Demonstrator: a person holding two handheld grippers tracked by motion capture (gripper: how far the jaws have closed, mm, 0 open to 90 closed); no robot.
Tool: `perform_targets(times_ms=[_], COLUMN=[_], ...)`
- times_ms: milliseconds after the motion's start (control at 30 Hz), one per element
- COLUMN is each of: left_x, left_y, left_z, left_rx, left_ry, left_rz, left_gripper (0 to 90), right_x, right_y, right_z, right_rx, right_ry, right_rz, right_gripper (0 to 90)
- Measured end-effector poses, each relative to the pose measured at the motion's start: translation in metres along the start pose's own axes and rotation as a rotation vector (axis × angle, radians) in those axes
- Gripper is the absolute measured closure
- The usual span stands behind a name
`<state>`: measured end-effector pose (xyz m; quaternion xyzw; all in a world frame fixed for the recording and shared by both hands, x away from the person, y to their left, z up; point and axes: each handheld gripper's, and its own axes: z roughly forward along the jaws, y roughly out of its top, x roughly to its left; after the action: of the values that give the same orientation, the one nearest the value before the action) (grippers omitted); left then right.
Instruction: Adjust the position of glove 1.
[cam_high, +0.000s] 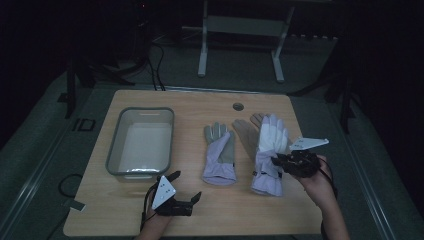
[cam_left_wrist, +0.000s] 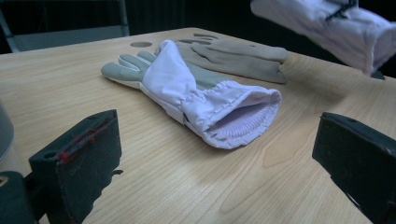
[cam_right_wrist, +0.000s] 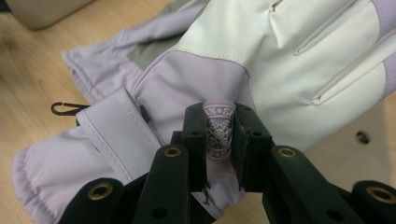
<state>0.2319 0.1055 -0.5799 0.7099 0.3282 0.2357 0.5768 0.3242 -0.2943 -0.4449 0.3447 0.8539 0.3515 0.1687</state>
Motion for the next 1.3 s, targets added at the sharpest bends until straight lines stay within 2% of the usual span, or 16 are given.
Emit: perform_targets(times_ms=[267,567,767,933,1033,1300], left_x=[0.000,0.000,0.000,0.000,0.000,0.000], left_y=[0.000,0.000,0.000,0.000,0.000,0.000], left_z=[0.000,0.000,0.000,0.000,0.000,0.000], left_rx=[0.001,0.001,0.002,0.001,0.001,0.003], left_ry=[-0.001,-0.002,-0.004,-0.004,-0.005,-0.009], left_rz=[0.005,0.004,0.002,0.002,0.004,0.003], left_gripper=[1.6,1.6,1.6,1.6,1.6,1.6], right_x=[-0.001,0.007,0.018,0.034,0.040,0.053], right_y=[0.032,0.067,0.087,0.099,0.103,0.105], right_z=[-0.002,0.012,0.028,0.047,0.058,0.093], right_rx=[-0.021,-0.030,-0.023,-0.003,0.013,0.082], right_ry=[-0.010,0.030,0.062,0.083,0.105,0.106], right_rz=[-0.048,-0.095,-0.116,-0.136,-0.148,-0.138], right_gripper=[76.5,76.4,76.4,76.3,76.3,76.3])
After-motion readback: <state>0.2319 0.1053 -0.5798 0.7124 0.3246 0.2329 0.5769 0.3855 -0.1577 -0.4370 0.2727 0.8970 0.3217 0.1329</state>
